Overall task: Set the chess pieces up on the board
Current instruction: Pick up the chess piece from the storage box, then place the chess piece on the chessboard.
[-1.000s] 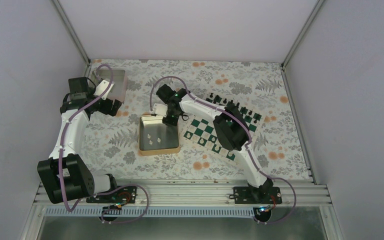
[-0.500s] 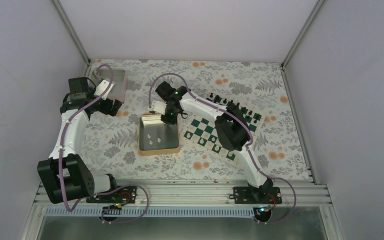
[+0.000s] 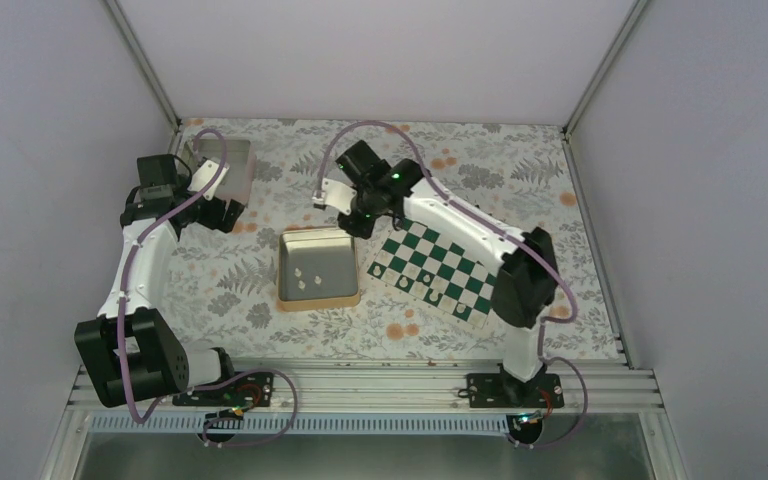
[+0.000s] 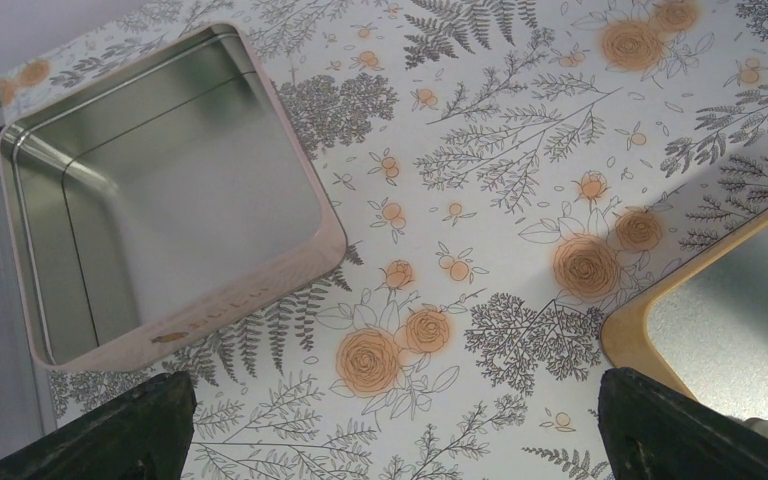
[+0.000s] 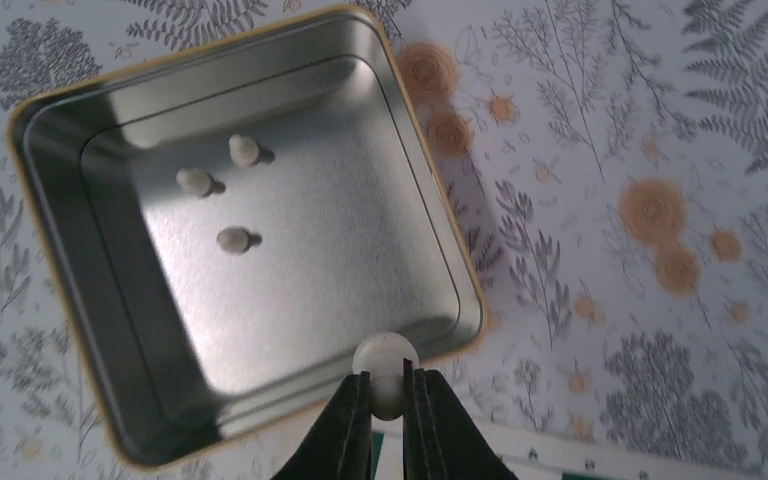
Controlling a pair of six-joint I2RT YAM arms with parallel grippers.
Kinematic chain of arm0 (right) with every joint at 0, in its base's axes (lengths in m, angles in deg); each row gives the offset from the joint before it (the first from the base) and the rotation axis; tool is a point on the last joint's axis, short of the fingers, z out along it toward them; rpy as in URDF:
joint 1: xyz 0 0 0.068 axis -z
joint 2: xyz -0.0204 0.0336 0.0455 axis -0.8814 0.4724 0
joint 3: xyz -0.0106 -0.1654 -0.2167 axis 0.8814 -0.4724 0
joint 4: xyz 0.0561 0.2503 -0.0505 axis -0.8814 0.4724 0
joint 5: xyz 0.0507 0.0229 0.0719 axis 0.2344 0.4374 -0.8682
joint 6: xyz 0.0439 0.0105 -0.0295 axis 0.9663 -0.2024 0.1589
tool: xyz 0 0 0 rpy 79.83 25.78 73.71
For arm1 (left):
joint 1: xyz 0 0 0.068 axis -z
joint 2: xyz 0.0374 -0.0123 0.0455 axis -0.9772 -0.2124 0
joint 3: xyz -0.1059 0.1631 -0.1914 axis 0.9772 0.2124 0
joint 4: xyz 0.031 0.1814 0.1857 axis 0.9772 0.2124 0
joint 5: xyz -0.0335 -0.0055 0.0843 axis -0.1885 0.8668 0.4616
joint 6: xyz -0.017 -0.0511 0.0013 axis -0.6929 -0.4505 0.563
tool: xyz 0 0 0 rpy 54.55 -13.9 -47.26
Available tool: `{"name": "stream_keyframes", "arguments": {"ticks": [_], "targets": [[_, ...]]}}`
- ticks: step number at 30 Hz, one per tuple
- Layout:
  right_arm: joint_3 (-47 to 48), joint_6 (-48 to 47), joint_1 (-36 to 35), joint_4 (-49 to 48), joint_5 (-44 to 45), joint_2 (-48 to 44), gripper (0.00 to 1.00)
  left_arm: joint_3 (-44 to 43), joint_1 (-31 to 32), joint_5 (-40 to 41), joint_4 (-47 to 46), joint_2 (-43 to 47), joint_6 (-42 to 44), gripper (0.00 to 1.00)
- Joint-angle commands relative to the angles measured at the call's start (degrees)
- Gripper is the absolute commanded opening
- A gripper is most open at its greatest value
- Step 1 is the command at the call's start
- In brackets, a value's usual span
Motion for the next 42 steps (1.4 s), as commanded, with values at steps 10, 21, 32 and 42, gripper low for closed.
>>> {"name": "stream_keyframes", "arguments": {"ticks": [10, 21, 32, 42], "targets": [[-22.28, 0.59, 8.05, -1.65, 3.26, -12.57, 0.08, -1.15, -0.25, -1.23, 0.49, -0.10, 0.49, 1.00], [-29.47, 0.29, 9.96, -6.25, 2.39, -11.97, 0.07, -0.96, -0.18, -0.98, 0.54, -0.19, 0.50, 1.00], [-30.97, 0.48, 10.13, -9.53, 3.58, -8.49, 0.08, -0.83, -0.24, -0.93, 0.58, 0.16, 0.44, 1.00], [-30.88, 0.00, 10.57, -10.30, 4.54, -5.14, 0.08, -0.72, -0.23, -1.05, 0.63, 0.30, 0.46, 1.00]]}}
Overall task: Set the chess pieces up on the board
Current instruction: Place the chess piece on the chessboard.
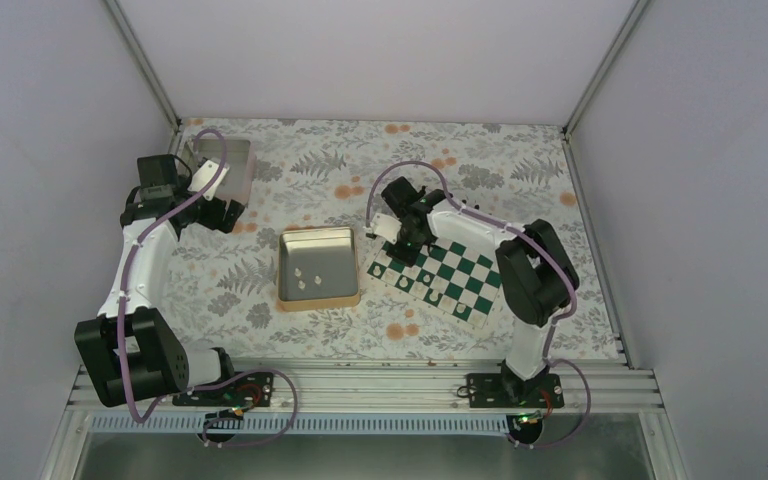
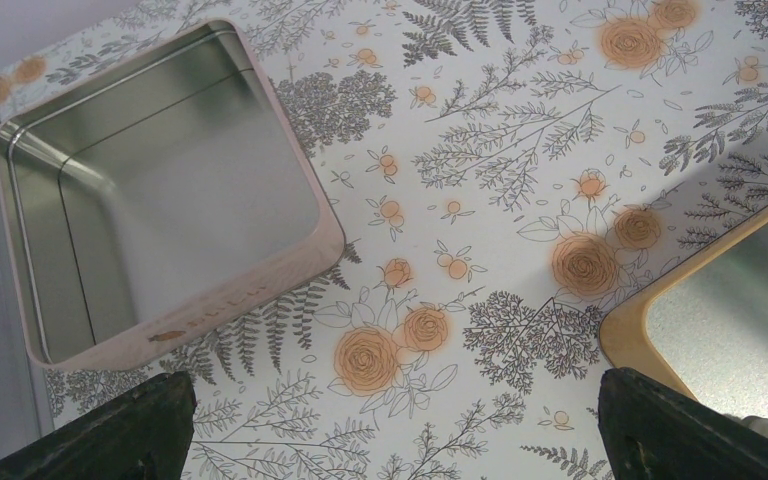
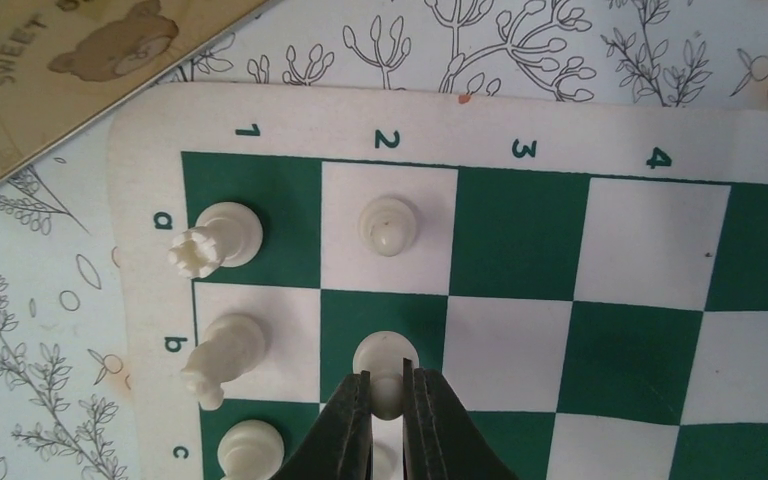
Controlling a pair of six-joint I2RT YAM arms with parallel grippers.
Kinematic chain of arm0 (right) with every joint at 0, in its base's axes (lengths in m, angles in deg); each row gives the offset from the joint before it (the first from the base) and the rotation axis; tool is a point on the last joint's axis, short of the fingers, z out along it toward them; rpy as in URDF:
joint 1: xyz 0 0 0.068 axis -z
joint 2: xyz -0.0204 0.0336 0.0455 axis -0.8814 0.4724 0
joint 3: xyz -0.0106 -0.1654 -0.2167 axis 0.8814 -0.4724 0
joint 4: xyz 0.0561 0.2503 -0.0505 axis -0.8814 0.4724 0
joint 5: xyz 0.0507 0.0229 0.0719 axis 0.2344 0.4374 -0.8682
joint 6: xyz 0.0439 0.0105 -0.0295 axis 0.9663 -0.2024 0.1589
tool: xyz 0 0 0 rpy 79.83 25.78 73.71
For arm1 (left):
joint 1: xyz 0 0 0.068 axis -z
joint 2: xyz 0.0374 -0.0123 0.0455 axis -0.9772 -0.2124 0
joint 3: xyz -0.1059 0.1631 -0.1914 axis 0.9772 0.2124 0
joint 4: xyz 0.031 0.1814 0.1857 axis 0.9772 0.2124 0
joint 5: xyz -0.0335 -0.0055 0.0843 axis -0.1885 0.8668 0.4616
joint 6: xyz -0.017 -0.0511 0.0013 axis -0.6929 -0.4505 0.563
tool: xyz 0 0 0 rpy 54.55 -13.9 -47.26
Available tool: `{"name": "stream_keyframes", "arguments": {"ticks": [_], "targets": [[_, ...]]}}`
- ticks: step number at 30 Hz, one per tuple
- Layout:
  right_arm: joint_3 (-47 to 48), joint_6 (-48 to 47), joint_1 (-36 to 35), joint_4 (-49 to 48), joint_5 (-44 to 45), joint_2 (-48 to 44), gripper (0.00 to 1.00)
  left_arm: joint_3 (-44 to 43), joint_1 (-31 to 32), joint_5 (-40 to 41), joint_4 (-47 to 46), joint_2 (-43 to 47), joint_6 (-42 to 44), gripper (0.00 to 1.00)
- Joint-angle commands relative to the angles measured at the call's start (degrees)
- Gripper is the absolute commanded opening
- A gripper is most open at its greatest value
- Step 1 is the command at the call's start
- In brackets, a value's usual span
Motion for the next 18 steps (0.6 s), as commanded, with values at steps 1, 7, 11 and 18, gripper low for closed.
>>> {"name": "stream_keyframes", "arguments": {"ticks": [1, 7, 11, 18], "targets": [[-0.33, -0.26, 0.80, -1.08, 0.85, 1.53, 0.08, -0.67, -0.22, -1.06, 0.39, 0.46, 0.48, 1.00], [-0.08, -0.49, 1.34, -1.14, 1.32, 2.42, 0.09, -0.67, -0.24, -1.07, 0.36, 0.45, 0.44, 1.00], [-0.36, -0.52, 1.52, -1.53, 0.73, 2.30, 0.10, -0.60, -0.24, -1.09, 0.39, 0.31, 0.44, 1.00], [-2.09, -0.31, 1.82, -2.82, -0.94, 1.82, 0.11, -0.73, -0.20, -1.07, 0.52, 0.17, 0.47, 1.00]]}}
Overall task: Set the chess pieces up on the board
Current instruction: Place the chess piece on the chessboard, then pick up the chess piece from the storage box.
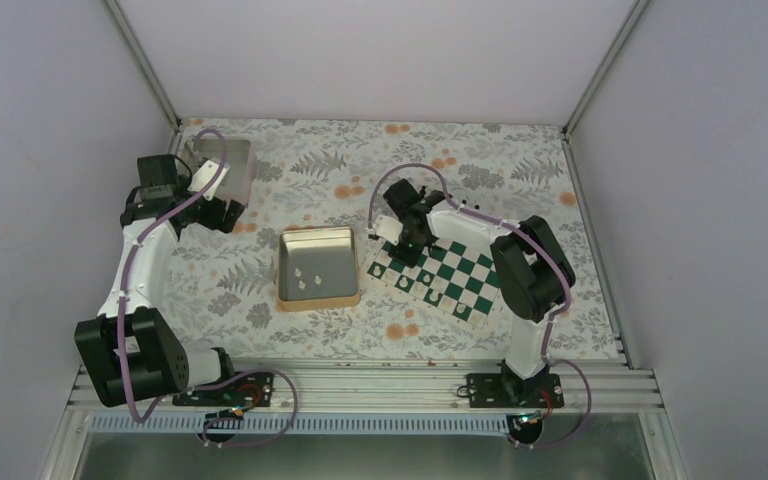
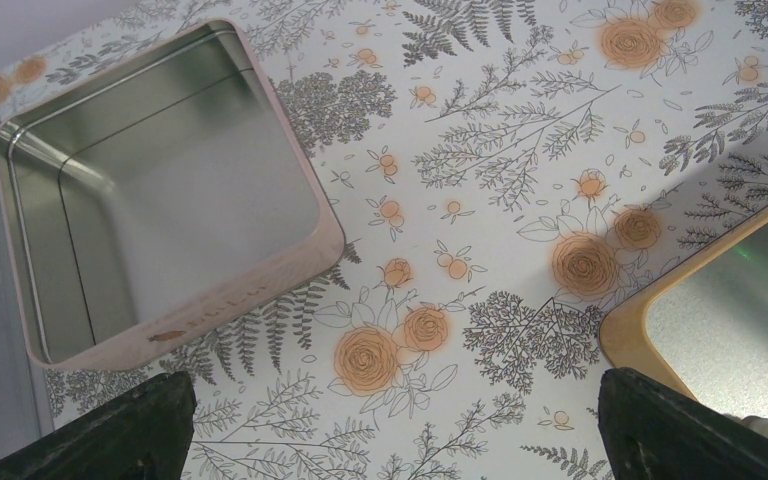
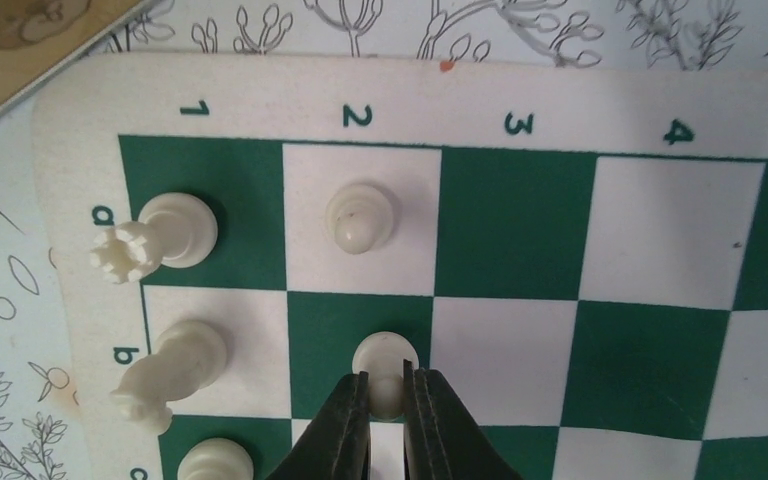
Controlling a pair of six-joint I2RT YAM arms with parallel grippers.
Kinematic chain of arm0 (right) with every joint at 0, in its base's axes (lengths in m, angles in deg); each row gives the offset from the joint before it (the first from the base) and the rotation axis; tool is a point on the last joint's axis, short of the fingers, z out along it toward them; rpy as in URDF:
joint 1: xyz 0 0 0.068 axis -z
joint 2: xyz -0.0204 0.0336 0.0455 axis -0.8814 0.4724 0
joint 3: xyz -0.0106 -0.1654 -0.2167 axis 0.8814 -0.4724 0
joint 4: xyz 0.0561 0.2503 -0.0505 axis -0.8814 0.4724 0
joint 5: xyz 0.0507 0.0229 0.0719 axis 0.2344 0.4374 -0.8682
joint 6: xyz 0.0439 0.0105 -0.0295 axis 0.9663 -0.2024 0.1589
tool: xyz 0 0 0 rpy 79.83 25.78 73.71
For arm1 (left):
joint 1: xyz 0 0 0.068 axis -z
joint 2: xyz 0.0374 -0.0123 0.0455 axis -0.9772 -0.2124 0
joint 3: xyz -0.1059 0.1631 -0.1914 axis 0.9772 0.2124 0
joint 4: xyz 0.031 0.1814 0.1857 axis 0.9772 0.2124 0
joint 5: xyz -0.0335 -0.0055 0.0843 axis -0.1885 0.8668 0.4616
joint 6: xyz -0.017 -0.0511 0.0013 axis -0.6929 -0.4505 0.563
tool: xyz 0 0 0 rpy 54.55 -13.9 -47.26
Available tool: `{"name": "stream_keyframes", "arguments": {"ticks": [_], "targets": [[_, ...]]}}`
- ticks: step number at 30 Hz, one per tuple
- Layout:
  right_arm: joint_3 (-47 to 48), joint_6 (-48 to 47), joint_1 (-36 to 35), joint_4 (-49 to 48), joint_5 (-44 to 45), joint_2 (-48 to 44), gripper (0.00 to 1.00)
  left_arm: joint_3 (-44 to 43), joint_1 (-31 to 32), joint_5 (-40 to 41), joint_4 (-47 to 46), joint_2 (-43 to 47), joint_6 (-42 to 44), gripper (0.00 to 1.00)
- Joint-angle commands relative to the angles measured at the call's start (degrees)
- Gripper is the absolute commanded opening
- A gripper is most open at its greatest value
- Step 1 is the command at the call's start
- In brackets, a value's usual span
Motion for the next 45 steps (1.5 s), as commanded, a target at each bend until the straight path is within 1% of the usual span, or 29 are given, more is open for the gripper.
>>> {"name": "stream_keyframes", "arguments": {"ticks": [1, 16, 23, 27, 29, 32, 36, 40, 45], "targets": [[-1.63, -0.20, 0.74, -1.32, -1.44, -0.32, 0.10, -0.72, -0.25, -1.07, 0.56, 0.21, 0.46, 1.00], [-1.10, -0.14, 0.74, -0.71, -3.44, 0.05, 0.11, -0.62, -0.26, -0.97, 0.44, 0.10, 0.48, 1.00], [-0.84, 0.04, 0.74, -0.43, -2.65, -0.71, 0.28, -0.71, -0.21, -0.99, 0.64, 0.15, 0.49, 1.00], [-0.10, 0.31, 0.74, 0.37, -1.12, -2.27, 0.36, -0.63, -0.21, -1.05, 0.57, 0.29, 0.47, 1.00], [0.84, 0.39, 0.74, 1.32, -0.38, -3.07, 0.38, -0.64, -0.25, -0.98, 0.64, 0.34, 0.47, 1.00], [4.47, 1.01, 0.32, 4.27, -0.42, -4.83, 0.39, -0.63, -0.25, -1.01, 0.65, 0.54, 0.48, 1.00], [12.22, 1.00, -2.66, 9.38, 0.05, -5.55, 0.42, -0.92, -0.25, -1.07, 0.64, 0.39, 0.46, 1.00], [20.18, -0.34, -7.88, 12.72, -0.37, -1.87, 0.43, -0.95, -0.25, -0.90, 0.61, 0.55, 0.43, 1.00], [27.46, -2.25, -14.38, 12.36, -3.82, 5.43, 0.43, -0.71, -0.20, -0.26, 0.22, 1.03, 0.31, 1.00]]}}
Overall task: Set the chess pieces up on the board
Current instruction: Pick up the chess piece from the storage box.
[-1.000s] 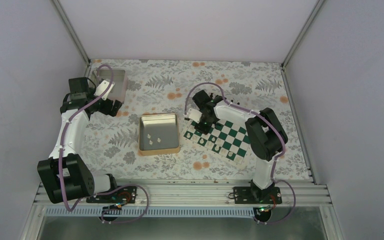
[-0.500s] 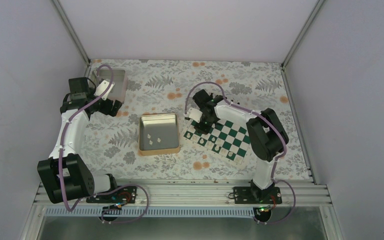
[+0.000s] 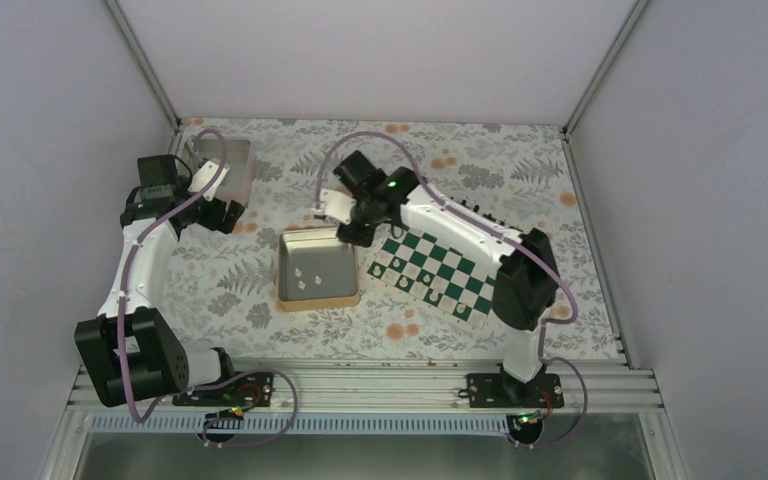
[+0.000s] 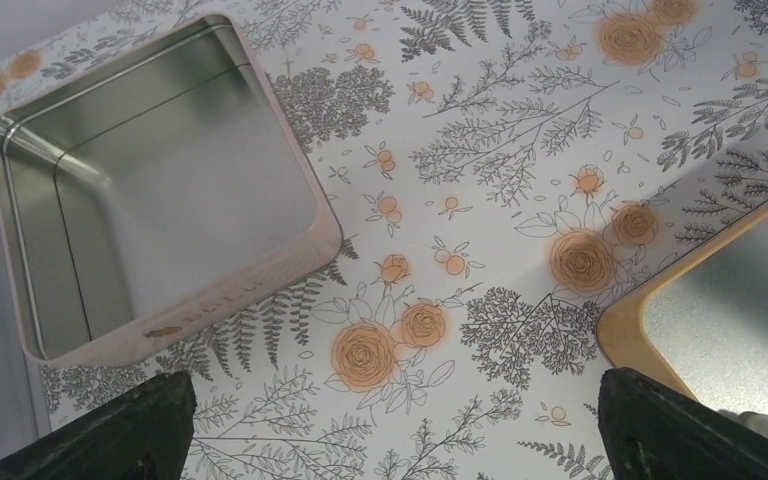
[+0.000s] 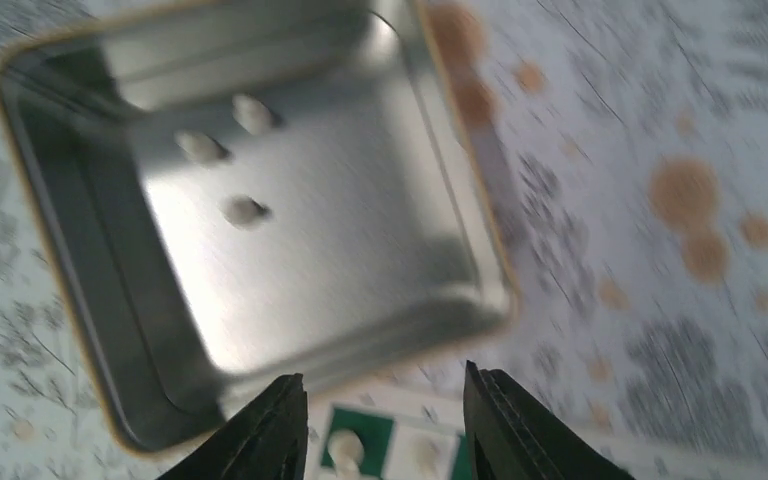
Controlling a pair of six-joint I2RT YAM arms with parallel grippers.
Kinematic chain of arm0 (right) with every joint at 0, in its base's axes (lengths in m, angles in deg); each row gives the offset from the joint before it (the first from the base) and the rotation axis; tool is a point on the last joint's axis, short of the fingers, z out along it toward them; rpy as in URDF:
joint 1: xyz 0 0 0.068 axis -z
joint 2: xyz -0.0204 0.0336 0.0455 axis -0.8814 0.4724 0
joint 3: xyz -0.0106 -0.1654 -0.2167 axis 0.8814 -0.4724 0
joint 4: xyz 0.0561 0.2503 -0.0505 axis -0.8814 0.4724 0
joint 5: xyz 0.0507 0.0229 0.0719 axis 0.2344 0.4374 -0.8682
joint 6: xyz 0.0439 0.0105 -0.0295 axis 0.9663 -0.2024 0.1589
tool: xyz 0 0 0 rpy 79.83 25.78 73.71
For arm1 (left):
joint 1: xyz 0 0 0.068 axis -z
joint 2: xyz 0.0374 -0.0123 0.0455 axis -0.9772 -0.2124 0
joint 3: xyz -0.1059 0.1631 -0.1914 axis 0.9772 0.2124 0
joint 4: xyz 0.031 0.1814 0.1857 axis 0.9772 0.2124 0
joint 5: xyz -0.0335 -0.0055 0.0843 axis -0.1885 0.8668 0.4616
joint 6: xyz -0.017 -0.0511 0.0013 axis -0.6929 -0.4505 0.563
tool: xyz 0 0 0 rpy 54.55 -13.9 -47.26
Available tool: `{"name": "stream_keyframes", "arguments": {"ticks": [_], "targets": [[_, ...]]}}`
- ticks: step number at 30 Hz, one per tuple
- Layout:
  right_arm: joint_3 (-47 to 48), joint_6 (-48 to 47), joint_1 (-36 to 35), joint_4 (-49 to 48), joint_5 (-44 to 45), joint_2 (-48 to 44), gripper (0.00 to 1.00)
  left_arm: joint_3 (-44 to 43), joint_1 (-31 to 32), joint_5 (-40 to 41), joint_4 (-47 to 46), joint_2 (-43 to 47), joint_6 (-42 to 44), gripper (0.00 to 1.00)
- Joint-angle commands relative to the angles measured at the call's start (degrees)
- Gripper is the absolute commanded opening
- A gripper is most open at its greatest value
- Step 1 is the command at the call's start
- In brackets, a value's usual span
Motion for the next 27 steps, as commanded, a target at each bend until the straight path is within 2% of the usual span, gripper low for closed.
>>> {"name": "stream_keyframes", "arguments": {"ticks": [1, 10, 27], "targets": [[5.40, -2.11, -4.98, 2.48, -3.72, 7.79, 0.43, -0.67, -0.25, -0.17, -0.31, 1.05, 0.21, 1.00], [11.66, -3.19, -8.89, 2.13, -5.33, 19.92, 0.41, -0.33, -0.34, -0.56, -0.41, 1.40, 0.33, 1.00], [13.34, -2.86, -9.84, 2.24, -6.63, 23.72, 0.41, 0.06, -0.34, -0.79, -0.69, 1.08, 0.53, 1.00]]}}
